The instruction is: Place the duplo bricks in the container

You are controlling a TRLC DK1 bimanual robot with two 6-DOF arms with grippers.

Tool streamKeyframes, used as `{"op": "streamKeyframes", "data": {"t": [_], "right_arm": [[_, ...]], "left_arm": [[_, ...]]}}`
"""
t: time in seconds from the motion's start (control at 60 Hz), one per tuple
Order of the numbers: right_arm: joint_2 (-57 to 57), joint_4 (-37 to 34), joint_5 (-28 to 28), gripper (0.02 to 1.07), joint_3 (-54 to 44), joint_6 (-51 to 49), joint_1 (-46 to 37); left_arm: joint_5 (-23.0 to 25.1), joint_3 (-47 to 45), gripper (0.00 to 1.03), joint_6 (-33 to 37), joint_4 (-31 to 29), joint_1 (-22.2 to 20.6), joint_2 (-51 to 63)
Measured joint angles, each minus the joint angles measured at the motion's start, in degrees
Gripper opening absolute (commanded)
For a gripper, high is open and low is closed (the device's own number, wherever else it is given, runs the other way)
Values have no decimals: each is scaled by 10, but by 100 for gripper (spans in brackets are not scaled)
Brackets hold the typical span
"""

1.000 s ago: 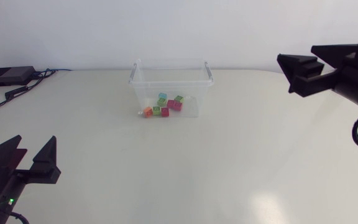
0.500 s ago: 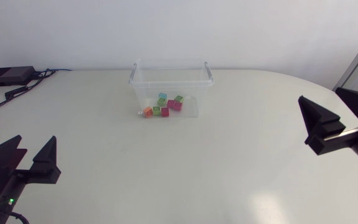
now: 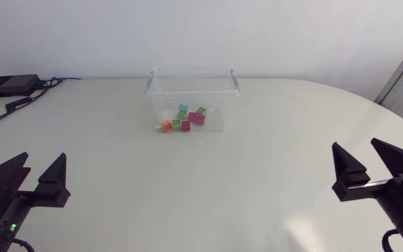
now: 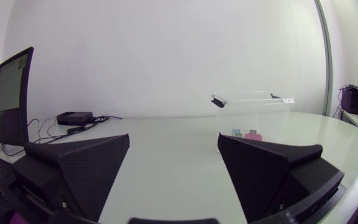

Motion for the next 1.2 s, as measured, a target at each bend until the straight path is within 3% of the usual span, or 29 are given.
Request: {"op": "streamKeyframes", "data": {"t": [0.233, 1.2], "right_arm": [[-55, 4, 9, 102, -67, 15, -23], [-59, 5, 9, 102, -67, 15, -25]], "left_arm": [[7, 0, 99, -13, 0, -4, 0], [7, 0, 99, -13, 0, -4, 0]]}}
